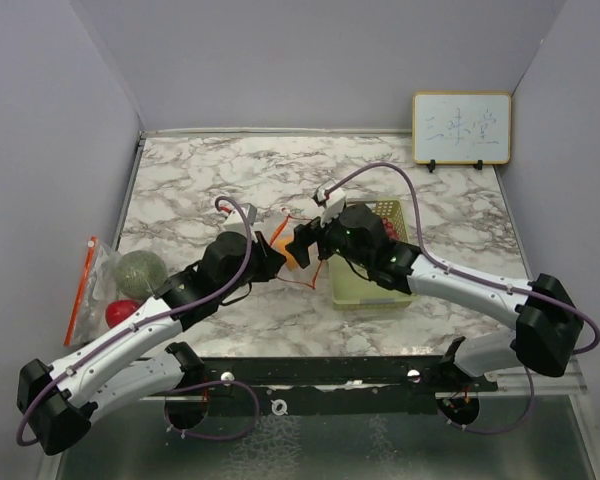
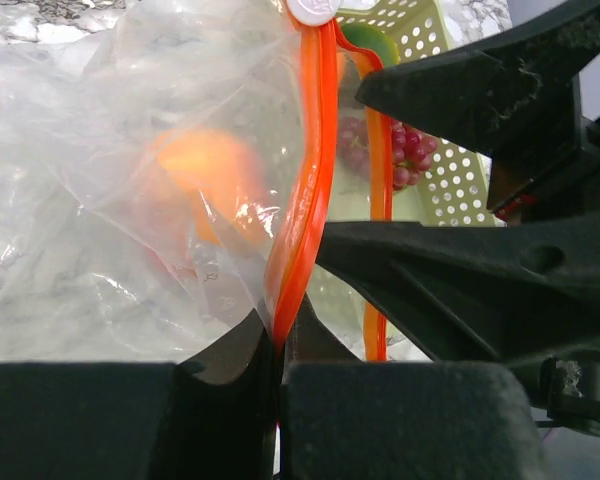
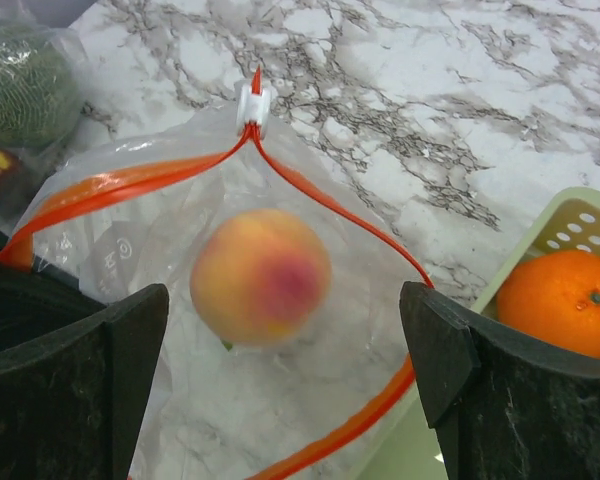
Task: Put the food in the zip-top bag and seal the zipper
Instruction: Place the fake fruit in the zipper food storage bag, then pick up the fake fruit from the bin.
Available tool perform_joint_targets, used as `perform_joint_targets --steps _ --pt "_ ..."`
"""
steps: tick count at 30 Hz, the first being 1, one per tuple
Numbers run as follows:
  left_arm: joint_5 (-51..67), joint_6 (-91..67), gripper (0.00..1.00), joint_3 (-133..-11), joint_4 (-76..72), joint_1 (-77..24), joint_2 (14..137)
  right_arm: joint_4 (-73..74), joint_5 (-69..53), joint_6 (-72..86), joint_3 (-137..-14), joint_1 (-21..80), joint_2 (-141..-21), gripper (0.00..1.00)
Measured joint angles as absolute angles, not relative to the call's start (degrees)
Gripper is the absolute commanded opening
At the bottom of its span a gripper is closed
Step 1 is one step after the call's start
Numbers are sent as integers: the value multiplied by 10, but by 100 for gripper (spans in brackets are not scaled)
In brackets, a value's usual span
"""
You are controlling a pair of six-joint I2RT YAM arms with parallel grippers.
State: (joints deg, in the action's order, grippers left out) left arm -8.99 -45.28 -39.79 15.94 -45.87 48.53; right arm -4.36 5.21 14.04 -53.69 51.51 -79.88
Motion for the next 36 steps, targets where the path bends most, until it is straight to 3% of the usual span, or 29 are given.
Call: perform_joint_targets --steps 7,12,20,26,28,30,35,36 --pt "-101 -452 0 -398 141 -459 494 -6 84 135 -517 517 -716 100" --pt "-119 -446 0 -398 152 -459 496 27 192 159 -519 509 -670 98" --pt "-135 -441 0 -398 153 -458 473 82 238 191 -557 361 -799 96" --pt "-135 -438 0 -390 150 -458 470 74 194 192 -557 279 -885 93" --pt "-135 -438 0 -382 150 -458 468 63 181 192 -557 261 -910 86" --pt "-135 -438 0 -377 150 -458 467 56 174 192 -558 255 -931 73" --pt "-135 -437 0 -376 151 -458 462 42 144 192 -559 257 -970 73" --pt "-135 -437 0 -376 151 -458 461 38 137 192 -558 257 -972 69"
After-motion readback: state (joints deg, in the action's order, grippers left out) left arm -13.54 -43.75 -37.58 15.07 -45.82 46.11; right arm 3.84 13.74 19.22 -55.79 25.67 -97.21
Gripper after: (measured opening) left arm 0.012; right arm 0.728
